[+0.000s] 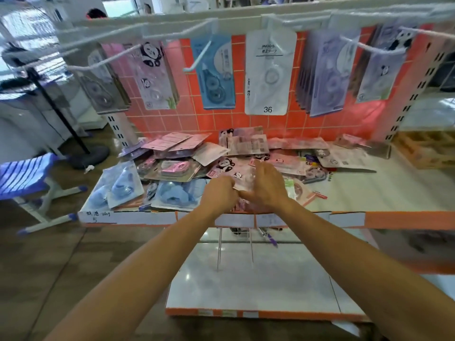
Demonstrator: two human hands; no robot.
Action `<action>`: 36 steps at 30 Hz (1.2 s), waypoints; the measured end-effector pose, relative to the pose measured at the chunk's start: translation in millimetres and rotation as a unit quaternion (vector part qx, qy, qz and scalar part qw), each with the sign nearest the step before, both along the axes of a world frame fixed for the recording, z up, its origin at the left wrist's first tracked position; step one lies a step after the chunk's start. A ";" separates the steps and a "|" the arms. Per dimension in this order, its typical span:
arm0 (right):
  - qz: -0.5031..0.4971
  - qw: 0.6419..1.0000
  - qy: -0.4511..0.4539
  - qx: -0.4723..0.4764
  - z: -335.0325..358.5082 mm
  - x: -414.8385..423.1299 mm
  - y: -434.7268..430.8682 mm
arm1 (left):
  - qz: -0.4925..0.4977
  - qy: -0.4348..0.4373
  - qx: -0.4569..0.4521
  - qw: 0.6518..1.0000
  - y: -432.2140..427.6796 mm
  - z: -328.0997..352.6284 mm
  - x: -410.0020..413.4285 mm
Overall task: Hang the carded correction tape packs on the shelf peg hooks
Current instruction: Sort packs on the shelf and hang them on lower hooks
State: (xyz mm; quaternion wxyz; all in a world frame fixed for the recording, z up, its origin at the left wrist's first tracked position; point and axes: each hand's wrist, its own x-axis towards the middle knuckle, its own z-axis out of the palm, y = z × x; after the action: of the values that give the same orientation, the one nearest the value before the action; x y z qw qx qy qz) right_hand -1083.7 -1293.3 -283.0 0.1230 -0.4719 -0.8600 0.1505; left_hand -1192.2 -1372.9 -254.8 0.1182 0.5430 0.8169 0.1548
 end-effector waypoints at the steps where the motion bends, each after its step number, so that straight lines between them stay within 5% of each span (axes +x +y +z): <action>1: 0.001 1.000 -0.005 -0.015 -1.0 -1.0 4.3 | 0.006 -0.003 0.000 1.000 2.0 -0.3 -0.5; 7: -0.031 0.998 0.008 -0.049 5.4 -4.3 13.9 | 0.037 -0.031 0.030 0.998 7.9 -1.4 -1.1; 12: -0.105 0.992 0.022 -0.070 30.6 5.3 14.7 | 0.064 -0.160 0.100 0.980 12.6 8.3 7.0; 16: -0.143 0.977 0.087 -0.129 44.5 10.9 7.9 | 0.134 -0.449 0.154 0.870 14.1 13.3 24.0; 21: -0.176 0.959 0.144 -0.171 47.4 13.2 -6.6 | 0.104 -0.635 0.150 0.750 10.4 21.0 26.7; 31: -0.106 0.875 0.383 -0.276 58.3 -17.7 -46.1 | 0.051 -0.710 0.113 0.694 -7.4 28.1 -21.8; 36: -0.058 0.841 0.435 -0.318 64.8 -49.5 -52.3 | 0.034 -0.678 0.128 0.723 -26.9 28.9 -78.8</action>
State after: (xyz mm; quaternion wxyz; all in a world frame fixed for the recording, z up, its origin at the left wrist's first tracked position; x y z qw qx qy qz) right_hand -1133.2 -1345.6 -218.2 0.3356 -0.4199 -0.5944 0.5982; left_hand -1271.0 -1399.8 -225.9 0.5646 0.2746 0.5096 0.5883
